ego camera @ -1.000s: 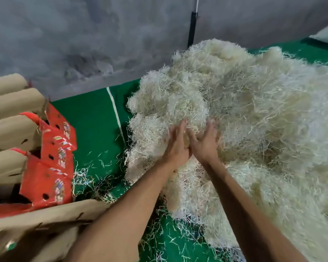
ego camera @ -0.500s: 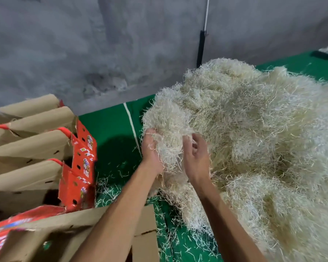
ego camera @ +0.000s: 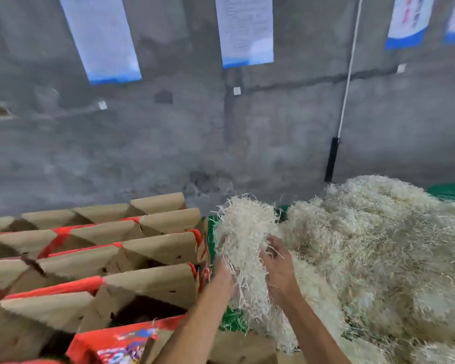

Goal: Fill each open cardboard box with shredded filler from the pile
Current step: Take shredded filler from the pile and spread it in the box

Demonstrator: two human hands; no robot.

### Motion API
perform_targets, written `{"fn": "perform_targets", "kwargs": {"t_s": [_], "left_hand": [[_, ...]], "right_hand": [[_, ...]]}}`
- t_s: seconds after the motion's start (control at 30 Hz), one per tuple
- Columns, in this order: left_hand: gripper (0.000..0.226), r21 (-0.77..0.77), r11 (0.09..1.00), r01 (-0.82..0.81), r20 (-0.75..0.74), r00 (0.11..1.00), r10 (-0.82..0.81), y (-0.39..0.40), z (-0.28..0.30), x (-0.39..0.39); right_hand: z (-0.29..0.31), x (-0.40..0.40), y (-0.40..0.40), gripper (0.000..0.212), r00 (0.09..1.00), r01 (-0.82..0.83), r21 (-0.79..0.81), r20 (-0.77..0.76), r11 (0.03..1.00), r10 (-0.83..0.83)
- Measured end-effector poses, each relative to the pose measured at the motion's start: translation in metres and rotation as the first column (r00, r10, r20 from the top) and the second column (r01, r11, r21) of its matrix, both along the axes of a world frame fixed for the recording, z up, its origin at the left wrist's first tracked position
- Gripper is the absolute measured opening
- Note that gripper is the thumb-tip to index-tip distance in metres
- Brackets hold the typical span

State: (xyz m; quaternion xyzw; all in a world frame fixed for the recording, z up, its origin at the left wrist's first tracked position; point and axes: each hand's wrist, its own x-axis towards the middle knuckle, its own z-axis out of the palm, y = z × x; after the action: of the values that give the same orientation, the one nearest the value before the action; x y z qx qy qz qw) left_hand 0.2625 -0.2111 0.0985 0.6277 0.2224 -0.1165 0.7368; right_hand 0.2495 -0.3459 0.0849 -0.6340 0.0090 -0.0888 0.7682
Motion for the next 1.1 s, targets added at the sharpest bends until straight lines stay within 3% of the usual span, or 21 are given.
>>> {"fn": "perform_targets", "kwargs": {"t_s": [0.07, 0.13, 0.17, 0.23, 0.3, 0.37, 0.43, 0.47, 0.57, 0.63, 0.73, 0.9, 1.0, 1.1], "left_hand": [[0.071, -0.174, 0.985, 0.024, 0.059, 0.998, -0.013, 0.020, 0.012, 0.004], [0.093, -0.223, 0.964, 0.144, 0.146, 0.983, -0.113, 0.034, 0.022, 0.000], [0.108, -0.142, 0.979, 0.148, 0.143, 0.981, -0.128, 0.038, 0.026, -0.006], [0.123, 0.066, 0.993, 0.102, 0.091, 0.990, -0.107, 0.037, 0.031, -0.014], [0.099, 0.041, 0.999, 0.026, 0.067, 0.997, -0.029, 0.038, 0.030, -0.009], [0.067, -0.266, 0.961, -0.071, 0.052, 0.995, 0.088, 0.045, 0.032, 0.004], [0.071, -0.499, 0.860, -0.111, 0.081, 0.981, 0.173, 0.054, 0.031, 0.021], [0.068, -0.577, 0.811, -0.096, 0.089, 0.980, 0.180, 0.056, 0.030, 0.028], [0.049, -0.563, 0.820, -0.105, 0.010, 0.991, 0.133, 0.049, 0.028, 0.033], [0.057, -0.430, 0.887, -0.166, -0.059, 0.986, 0.155, 0.042, 0.027, 0.036], [0.109, -0.411, 0.911, -0.028, 0.020, 0.999, 0.040, 0.037, 0.034, 0.043], [0.060, -0.510, 0.859, -0.042, 0.089, 0.991, 0.102, 0.046, 0.023, 0.072], [0.052, -0.471, 0.882, -0.025, 0.093, 0.993, 0.078, 0.048, 0.020, 0.084], [0.045, -0.436, 0.878, -0.198, 0.018, 0.974, 0.228, 0.045, 0.019, 0.096]], "right_hand": [[0.005, 0.003, 0.017, 0.032, 0.997, 0.070, -0.034, -0.024, 0.997, -0.070], [0.010, 0.008, 0.024, 0.027, 0.980, 0.199, -0.217, 0.023, 0.956, -0.199], [0.013, 0.010, 0.028, 0.028, 0.966, 0.258, -0.295, 0.097, 0.920, -0.240], [0.023, 0.005, 0.044, 0.025, 0.944, 0.274, -0.393, 0.284, 0.878, -0.168], [0.025, 0.002, 0.058, 0.036, 0.926, 0.267, -0.489, 0.370, 0.830, -0.080], [0.021, 0.003, 0.061, 0.070, 0.954, 0.231, -0.494, 0.285, 0.838, -0.095], [0.015, 0.003, 0.057, 0.103, 0.997, 0.072, -0.325, 0.052, 0.943, -0.059], [0.013, 0.001, 0.055, 0.107, 0.999, 0.016, -0.271, -0.037, 0.962, -0.028], [0.006, 0.002, 0.041, 0.096, 0.981, -0.114, -0.227, -0.179, 0.967, 0.074], [0.011, 0.004, 0.029, 0.097, 0.953, -0.213, -0.209, -0.259, 0.954, 0.156], [0.006, 0.015, 0.005, 0.084, 0.930, -0.300, -0.344, -0.314, 0.890, 0.192], [-0.020, 0.031, -0.046, 0.076, 0.971, -0.139, -0.645, -0.238, 0.752, -0.025], [-0.037, 0.034, -0.078, 0.061, 0.983, -0.054, -0.834, -0.139, 0.549, -0.115], [-0.053, 0.037, -0.108, 0.053, 0.958, 0.013, -0.915, -0.103, 0.402, -0.267]]}}
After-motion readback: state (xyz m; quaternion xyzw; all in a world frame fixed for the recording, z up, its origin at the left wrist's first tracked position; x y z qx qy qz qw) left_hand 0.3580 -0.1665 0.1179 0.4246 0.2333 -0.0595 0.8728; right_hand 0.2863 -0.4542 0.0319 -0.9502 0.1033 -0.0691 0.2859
